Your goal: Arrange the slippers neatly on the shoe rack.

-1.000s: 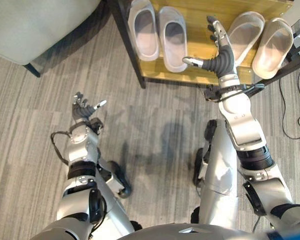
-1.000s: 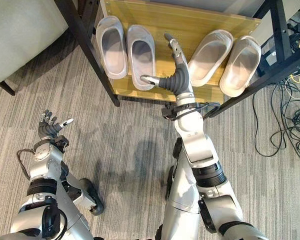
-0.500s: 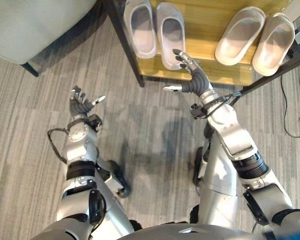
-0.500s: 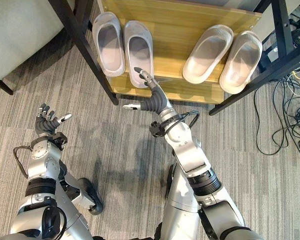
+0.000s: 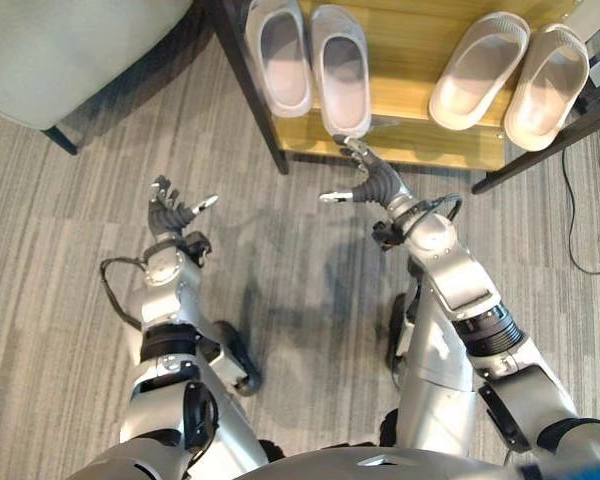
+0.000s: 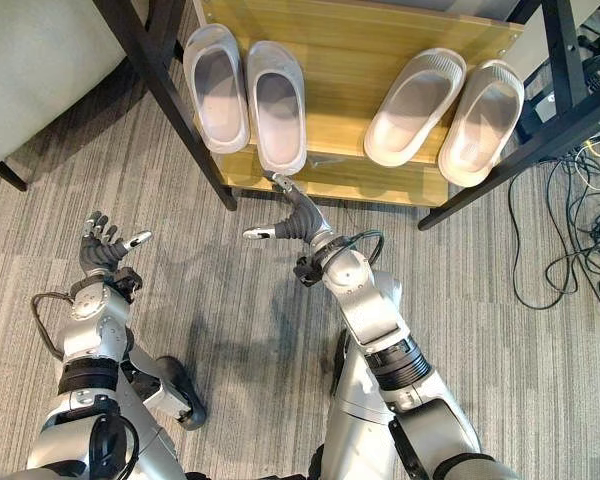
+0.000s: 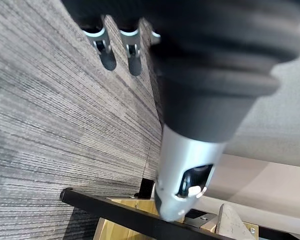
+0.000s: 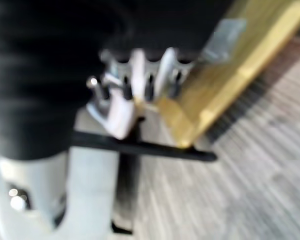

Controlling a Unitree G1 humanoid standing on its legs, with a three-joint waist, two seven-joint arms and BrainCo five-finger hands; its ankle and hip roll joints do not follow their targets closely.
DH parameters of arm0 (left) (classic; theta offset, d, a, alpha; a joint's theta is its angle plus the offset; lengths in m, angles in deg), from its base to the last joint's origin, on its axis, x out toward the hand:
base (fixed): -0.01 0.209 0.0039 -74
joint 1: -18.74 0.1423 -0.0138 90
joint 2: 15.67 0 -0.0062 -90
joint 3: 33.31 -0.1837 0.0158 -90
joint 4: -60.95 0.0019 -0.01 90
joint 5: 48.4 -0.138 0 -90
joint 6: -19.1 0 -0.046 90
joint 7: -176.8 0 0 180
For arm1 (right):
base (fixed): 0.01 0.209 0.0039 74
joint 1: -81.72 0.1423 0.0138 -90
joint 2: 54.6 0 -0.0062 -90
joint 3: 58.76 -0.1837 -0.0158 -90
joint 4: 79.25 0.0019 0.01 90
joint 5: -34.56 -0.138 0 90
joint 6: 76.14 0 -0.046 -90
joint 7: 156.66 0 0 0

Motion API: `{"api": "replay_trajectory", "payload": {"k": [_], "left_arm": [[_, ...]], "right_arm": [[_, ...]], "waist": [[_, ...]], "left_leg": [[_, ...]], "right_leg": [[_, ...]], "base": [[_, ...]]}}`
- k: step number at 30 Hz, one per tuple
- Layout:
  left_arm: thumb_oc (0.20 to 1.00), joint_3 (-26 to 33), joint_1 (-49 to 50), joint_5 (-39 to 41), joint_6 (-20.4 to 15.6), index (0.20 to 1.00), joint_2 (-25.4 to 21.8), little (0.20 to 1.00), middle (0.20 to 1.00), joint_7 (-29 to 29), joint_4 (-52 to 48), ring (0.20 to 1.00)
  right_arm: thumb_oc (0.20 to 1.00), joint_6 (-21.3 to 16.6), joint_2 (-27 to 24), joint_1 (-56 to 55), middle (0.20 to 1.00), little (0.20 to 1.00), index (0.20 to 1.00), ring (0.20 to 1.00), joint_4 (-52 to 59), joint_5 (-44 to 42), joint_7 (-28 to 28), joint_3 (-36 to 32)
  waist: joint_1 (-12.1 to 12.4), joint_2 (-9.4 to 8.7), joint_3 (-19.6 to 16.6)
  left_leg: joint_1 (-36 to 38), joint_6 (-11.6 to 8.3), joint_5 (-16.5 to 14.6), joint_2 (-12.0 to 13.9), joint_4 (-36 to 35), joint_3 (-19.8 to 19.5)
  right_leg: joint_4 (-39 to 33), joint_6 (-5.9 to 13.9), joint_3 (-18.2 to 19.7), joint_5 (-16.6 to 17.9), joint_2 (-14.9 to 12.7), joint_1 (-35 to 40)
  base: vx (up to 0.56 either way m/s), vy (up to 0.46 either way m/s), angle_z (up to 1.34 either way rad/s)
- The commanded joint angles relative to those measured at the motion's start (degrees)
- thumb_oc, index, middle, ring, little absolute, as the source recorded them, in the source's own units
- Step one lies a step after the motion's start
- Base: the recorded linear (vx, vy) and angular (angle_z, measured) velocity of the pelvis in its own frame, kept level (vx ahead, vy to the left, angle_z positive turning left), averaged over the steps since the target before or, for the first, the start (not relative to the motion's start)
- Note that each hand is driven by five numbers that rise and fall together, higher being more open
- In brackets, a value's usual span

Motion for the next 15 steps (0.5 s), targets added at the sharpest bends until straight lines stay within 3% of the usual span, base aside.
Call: {"api": "replay_trajectory", "payload": {"k": [1, 15], "left_arm": [[1.0, 2.0, -1.5, 0.2, -3.4, 1.0, 1.3, 1.0, 1.0, -0.6, 2.5, 1.0], [1.0, 0.5, -1.4, 0.1, -2.9, 1.0, 3.1, 1.0, 1.0, -0.1, 2.0, 1.0]], "right_arm": [[1.0, -1.3, 1.0, 3.6, 1.0, 1.0, 1.0, 1.0, 2.7, 1.1, -0.9, -0.4], [1.0, -6.0, 2.5, 2.7, 1.0, 1.0, 1.0, 1.0, -7.2, 0.4, -3.0, -3.9]], "waist": [[1.7, -0.61, 3.8], [2.5, 0.36, 2.7]], "left_leg": [[1.8, -4.44, -0.5, -1.8, 0.9, -11.1], [1.8, -4.47, 0.0, -2.5, 0.4, -11.1]], "right_leg": [[0.1, 2.54, 7.1, 4.2, -2.4, 5.0], [0.5, 2.34, 7.6, 4.3, -2.6, 5.0]], "base": [[0.0, 0.0, 0.0], [0.0, 0.001, 0.01]]}}
